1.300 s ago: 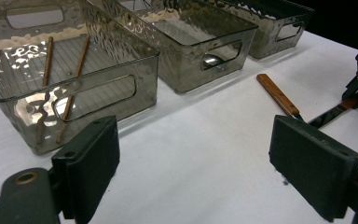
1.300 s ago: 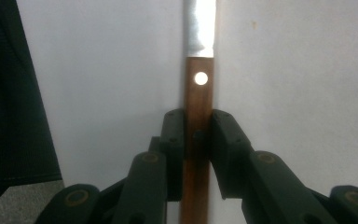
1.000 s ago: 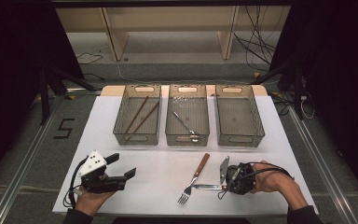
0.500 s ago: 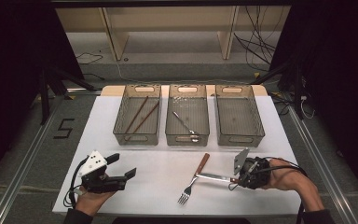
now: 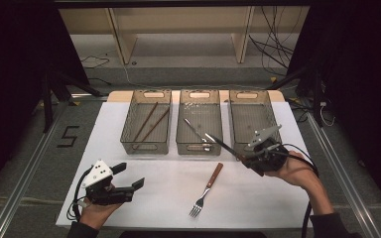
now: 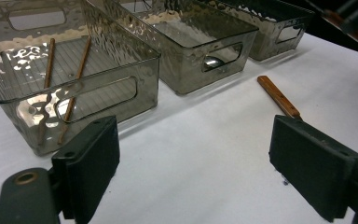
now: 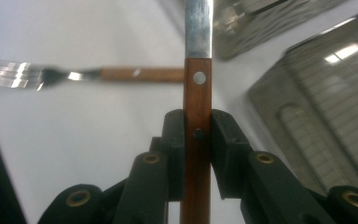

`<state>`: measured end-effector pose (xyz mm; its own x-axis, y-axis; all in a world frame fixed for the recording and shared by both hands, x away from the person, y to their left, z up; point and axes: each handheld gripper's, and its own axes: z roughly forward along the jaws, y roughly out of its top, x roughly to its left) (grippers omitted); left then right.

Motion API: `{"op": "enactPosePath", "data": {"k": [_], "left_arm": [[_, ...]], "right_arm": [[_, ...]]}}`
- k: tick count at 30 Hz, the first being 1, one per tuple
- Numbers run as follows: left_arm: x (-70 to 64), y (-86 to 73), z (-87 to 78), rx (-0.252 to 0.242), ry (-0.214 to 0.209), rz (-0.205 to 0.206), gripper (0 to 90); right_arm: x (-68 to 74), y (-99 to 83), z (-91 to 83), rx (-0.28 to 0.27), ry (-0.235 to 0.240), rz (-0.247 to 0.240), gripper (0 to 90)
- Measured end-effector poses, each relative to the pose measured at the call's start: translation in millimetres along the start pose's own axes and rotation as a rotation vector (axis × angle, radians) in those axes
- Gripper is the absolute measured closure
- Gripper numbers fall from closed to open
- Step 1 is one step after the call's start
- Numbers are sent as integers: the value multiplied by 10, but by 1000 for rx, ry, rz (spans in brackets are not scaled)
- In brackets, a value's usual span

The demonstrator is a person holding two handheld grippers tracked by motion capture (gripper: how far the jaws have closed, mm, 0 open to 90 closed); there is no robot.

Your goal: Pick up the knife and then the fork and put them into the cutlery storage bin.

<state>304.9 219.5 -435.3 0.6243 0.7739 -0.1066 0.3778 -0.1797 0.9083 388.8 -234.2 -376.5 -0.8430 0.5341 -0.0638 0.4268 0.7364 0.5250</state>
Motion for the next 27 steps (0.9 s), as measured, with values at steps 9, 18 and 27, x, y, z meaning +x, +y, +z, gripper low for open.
{"op": "enactPosePath", "data": {"k": [9, 18, 27], "left_arm": [[13, 1, -9, 0, 1, 1, 158], [14, 0, -10, -1, 1, 0, 158], [8, 3, -7, -9, 1, -1, 158]], "right_arm": [[-325, 223, 0, -74, -109, 211, 767], [-609, 308, 54, -59, -179, 354, 767], [-892, 372, 122, -39, -221, 460, 767]]}}
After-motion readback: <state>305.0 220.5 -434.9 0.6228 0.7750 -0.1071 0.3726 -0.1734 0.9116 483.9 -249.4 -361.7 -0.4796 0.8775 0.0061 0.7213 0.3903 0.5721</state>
